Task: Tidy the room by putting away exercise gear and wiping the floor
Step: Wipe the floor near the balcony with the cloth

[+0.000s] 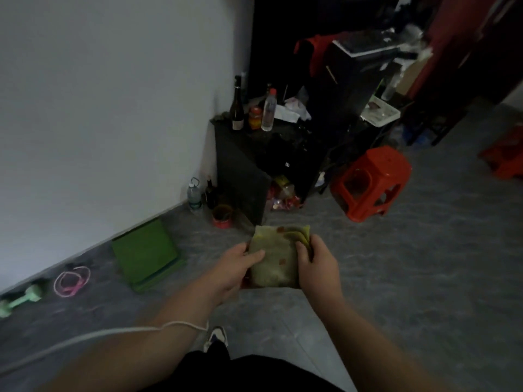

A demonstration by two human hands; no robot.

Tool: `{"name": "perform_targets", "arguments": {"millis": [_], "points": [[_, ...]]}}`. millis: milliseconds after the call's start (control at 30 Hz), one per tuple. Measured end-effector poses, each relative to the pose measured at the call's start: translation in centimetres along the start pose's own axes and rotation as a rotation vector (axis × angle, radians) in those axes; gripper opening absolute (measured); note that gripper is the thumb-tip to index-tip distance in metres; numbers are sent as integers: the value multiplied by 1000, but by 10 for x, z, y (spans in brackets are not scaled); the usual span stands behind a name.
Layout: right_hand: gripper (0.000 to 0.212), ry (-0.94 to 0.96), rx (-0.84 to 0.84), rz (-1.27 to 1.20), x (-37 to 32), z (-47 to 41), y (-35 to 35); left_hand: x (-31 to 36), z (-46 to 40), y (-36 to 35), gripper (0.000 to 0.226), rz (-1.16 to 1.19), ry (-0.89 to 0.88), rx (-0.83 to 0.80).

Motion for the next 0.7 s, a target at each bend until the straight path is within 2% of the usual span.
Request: {"name": "perform_targets", "arguments": {"millis": [67,167,267,400,500,600,700], "points": [[11,32,-21,-8,-23,-38,-23,28,-40,14,42,-78,31,37],[11,39,-64,-64,-42,-102,-53,71,-101,27,30,-139,39,41],[13,-56,-87,-177,-39,-167,-73,111,-153,31,25,-167,25,57],[17,-148,-159,-282,-27,-257,-94,171,-220,37,13,-487,-166,219],[19,-147,-189,-271,-11,-329,-112,201,-270,39,23,-718,-299,291],[29,-206,-259,-266,15,-401,-138,221,-322,26,46,-1207,-508,339],[28,-245,-356,-236,33,-467,-163,217,-376,15,57,-1377,-442,350]]}}
Point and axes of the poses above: each hand's wrist, its own z-axis away from the middle knuckle, its own y-axis out of the back of the hand, x = y × z, the point moved 8 cm from there along -z, towards the middle knuckle, and after that the axes turned 9 degrees about x, right-handed, at the moved point
